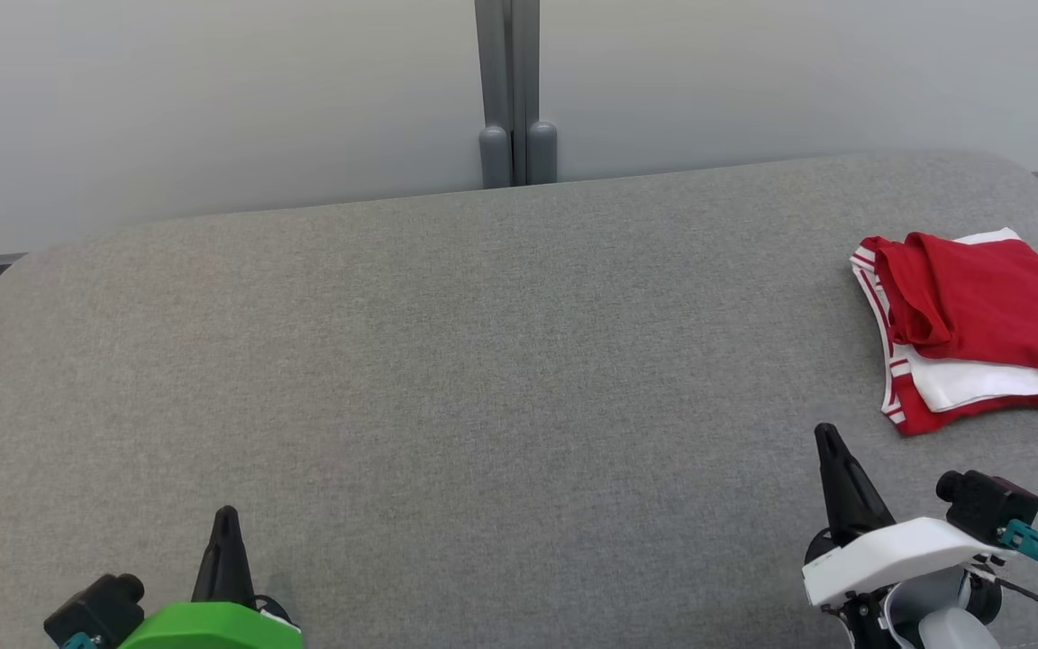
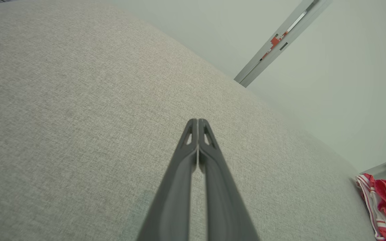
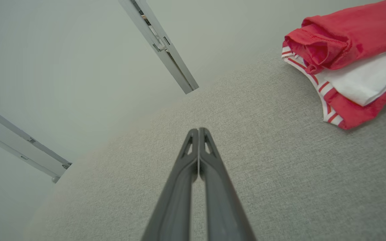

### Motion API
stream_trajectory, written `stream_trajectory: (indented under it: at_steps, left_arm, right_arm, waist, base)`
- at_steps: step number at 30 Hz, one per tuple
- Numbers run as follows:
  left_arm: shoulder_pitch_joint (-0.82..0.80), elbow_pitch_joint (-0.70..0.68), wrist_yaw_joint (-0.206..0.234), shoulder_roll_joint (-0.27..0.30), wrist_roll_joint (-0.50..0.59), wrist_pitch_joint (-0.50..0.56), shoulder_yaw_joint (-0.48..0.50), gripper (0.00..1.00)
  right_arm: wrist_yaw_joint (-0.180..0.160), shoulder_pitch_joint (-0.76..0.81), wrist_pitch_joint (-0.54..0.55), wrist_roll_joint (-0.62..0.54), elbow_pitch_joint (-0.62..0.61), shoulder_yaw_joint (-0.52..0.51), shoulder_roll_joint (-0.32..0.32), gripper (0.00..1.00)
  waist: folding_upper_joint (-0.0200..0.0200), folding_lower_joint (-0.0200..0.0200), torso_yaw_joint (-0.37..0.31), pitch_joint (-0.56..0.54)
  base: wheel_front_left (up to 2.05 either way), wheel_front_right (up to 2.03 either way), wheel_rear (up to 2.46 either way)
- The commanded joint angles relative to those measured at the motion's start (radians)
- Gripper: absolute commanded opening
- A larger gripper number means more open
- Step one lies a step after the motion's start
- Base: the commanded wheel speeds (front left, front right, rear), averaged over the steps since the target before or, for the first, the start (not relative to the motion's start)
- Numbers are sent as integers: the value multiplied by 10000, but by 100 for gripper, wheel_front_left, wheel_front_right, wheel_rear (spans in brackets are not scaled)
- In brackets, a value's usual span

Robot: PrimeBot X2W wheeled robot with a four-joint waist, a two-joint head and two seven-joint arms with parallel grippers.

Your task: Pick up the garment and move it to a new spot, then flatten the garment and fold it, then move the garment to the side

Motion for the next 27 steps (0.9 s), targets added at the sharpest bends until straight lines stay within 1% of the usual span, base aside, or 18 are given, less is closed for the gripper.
stream_trajectory:
  at_steps: [1, 12, 27]
  left_arm:
    - [-334, -117, -102, 26, -373, 82, 95, 0]
    - [-552, -100, -327, 31, -1777, 492, 342, 0]
    - [-803, -79, -592, 37, -3443, 975, 631, 0]
  right_arm:
    - [-1, -312, 83, 434, -165, -72, -70, 0]
    - [-3, -388, 452, 2099, -187, -260, -108, 0]
    - [-4, -485, 905, 4028, -208, -507, -138, 0]
  waist:
    - [0, 0, 1, 2]
    - [0, 0, 9, 21]
    - [0, 0, 20, 47]
  base:
    - [0, 0, 0]
    - [0, 0, 0]
    - [0, 0, 0]
